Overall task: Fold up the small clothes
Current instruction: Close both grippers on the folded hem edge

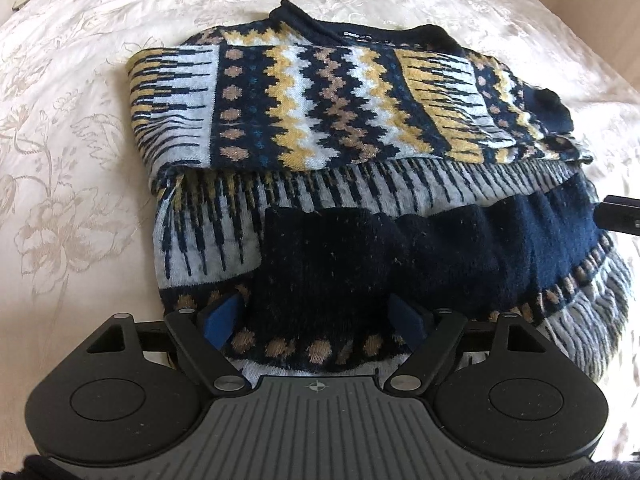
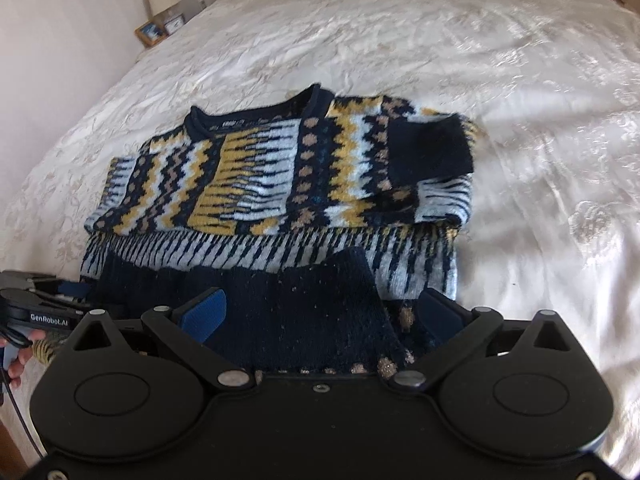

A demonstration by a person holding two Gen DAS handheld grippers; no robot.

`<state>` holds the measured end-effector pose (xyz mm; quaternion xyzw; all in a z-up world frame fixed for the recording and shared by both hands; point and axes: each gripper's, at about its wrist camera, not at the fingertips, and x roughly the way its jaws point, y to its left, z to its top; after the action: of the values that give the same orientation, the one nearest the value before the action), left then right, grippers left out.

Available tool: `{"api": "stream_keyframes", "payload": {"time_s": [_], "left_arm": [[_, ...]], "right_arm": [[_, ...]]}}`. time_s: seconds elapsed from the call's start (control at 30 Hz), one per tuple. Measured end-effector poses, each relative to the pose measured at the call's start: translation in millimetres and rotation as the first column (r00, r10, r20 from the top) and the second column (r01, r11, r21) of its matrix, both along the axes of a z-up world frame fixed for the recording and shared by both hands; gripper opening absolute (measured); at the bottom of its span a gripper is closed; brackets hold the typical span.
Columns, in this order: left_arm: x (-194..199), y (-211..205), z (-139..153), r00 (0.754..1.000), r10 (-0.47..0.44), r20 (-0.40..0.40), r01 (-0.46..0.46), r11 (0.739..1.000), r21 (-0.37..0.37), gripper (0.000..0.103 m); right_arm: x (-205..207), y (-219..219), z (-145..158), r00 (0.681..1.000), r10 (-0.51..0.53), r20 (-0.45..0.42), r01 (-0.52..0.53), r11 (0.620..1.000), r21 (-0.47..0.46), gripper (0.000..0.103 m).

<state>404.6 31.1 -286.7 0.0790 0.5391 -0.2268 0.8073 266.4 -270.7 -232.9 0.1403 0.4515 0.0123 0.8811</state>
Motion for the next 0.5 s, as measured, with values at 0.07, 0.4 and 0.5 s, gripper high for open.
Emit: {"api": "stream_keyframes", "payload": {"time_s": [0.07,0.4,0.5], "left_arm": [[-0.4,0.2,-0.1,1.0,-0.007,0.006,0.007,1.0,-0.002,0.079],[-6.4,-5.0,6.2,0.998,-0.037,0.052,0.038,0.999,-0.017,0.062],[-6.9,-6.4,8.9,0.998,-0.033,0.056,0.034,0.999,-0.021,0.046]], "right_arm": [[3.1,-1.1,-3.9,1.0,0.024,-0.014,-0.024,1.0,0.006,0.102],[14.3,-13.7,-19.1,0.993,0.077,-0.086,-0.067,0.991,0.116,0.082],[15.9,-17.3,-19.7,0.992,0.073,-0.106,-0.058,0.989,0.136,0.057]]}}
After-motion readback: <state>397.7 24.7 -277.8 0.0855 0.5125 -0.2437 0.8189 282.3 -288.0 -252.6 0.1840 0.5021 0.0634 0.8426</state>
